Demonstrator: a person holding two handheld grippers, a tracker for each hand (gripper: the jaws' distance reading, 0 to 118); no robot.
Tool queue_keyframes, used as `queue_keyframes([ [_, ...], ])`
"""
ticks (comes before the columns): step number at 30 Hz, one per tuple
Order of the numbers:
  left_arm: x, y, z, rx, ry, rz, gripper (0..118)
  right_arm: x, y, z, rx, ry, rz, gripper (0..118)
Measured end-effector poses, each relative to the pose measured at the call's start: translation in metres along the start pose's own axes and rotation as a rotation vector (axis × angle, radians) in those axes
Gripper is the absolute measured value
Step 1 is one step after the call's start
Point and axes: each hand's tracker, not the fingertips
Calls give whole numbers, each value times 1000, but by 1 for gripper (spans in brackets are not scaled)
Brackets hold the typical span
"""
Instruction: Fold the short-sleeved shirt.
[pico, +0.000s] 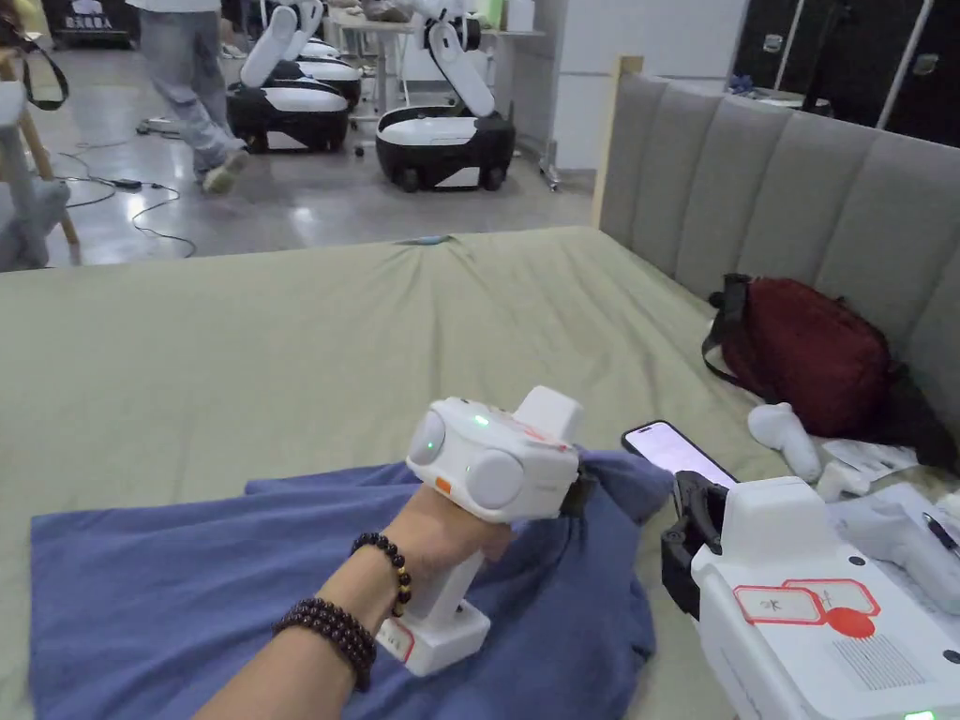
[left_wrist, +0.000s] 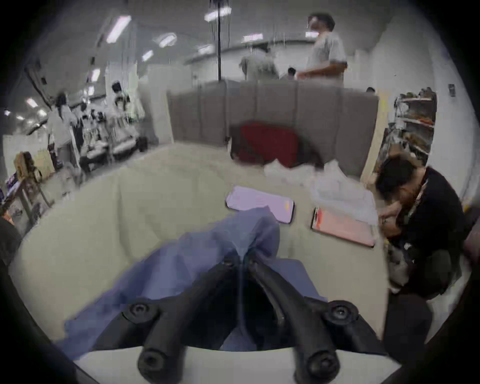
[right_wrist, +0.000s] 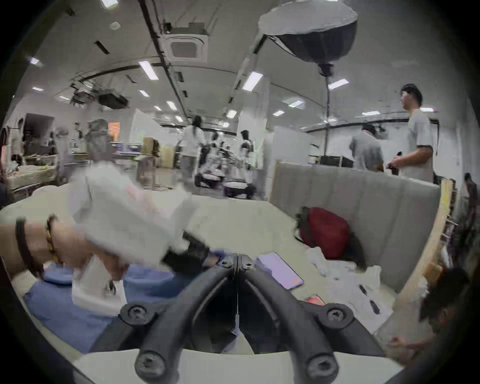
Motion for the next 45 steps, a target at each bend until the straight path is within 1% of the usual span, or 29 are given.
queue_keyframes([
  [4, 4, -36, -30, -78, 67, 26, 2, 14, -13, -7, -18, -3, -20, 1],
  [5, 2, -39, -25, -53, 67, 21, 9, 13, -15, -10, -25, -1, -20, 1],
  [6, 0, -38, -17, -25, 86, 27, 25, 12, -16, -10, -29, 6, -21, 1],
  [7, -4, -33, -6, 7, 101, 37, 63, 11, -17, -10, -31, 12, -24, 1],
  [8, -8, -31, 8, 54, 114, 62, 92, 9, -17, -10, -32, 19, -29, 1],
  [9, -13, -28, 26, 98, 120, 89, 116, 4, -15, -11, -33, 32, -36, 1],
  [11, -23, -25, 73, 234, 168, 158, 112, -6, -11, -9, -28, 65, -46, 1],
  [12, -27, -29, 97, 269, 184, 188, 113, -13, -8, -9, -24, 89, -46, 1],
  [14, -30, -43, 143, 298, 267, 208, 114, -26, -3, -8, -21, 130, -50, 1],
  [15, -35, -57, 172, 299, 327, 204, 108, -34, -1, -6, -22, 152, -47, 1],
  [17, -35, -83, 214, 312, 439, 197, 67, -49, 4, -4, -14, 180, -35, 1],
  [19, -32, -109, 256, 333, 556, 223, 9, -62, 7, 0, -7, 220, -27, 1],
  [20, -34, -122, 273, 328, 597, 246, 3, -68, 9, 1, -2, 236, -24, 1],
  [21, -36, -135, 290, 338, 637, 287, 3, -75, 11, 2, 4, 252, -19, 1],
  [23, -46, -152, 316, 337, 636, 347, 3, -86, 14, 3, 10, 281, -11, 1],
  [24, -50, -160, 327, 328, 637, 372, 0, -91, 15, 3, 9, 292, -9, 1],
  [27, -65, -168, 340, 269, 703, 361, 0, -101, 17, 2, 12, 315, -11, 1],
  [29, -76, -167, 341, 264, 700, 370, 0, -104, 19, 1, 12, 319, -10, 1],
  [33, -127, -154, 322, 223, 653, 461, 0, -105, 17, -5, 0, 330, -9, 1],
  [34, -143, -152, 314, 205, 653, 463, 7, -105, 16, -8, -9, 331, -10, 1],
  [35, -159, -148, 303, 148, 664, 480, 21, -105, 14, -10, -15, 332, -7, 1],
  [36, -178, -147, 292, 110, 680, 486, 48, -104, 12, -12, -16, 333, 0, 1],
  [37, -195, -148, 281, 85, 691, 496, 86, -103, 9, -14, -16, 332, 5, 1],
  [38, -212, -147, 268, 22, 692, 490, 114, -103, 7, -18, -21, 327, 7, 1],
  [39, -227, -147, 257, -18, 693, 492, 118, -102, 4, -22, -25, 325, 5, 1],
  [40, -236, -148, 251, 14, 672, 488, 111, -101, 1, -26, -31, 321, 1, 1],
  [41, -249, -151, 242, 2, 629, 490, 109, -100, -3, -30, -44, 315, -4, 1],
  [44, -274, -161, 214, -89, 663, 532, 109, -100, -16, -43, -72, 308, 5, 1],
  [45, -280, -166, 205, -128, 660, 521, 109, -100, -21, -47, -86, 305, 15, 1],
])
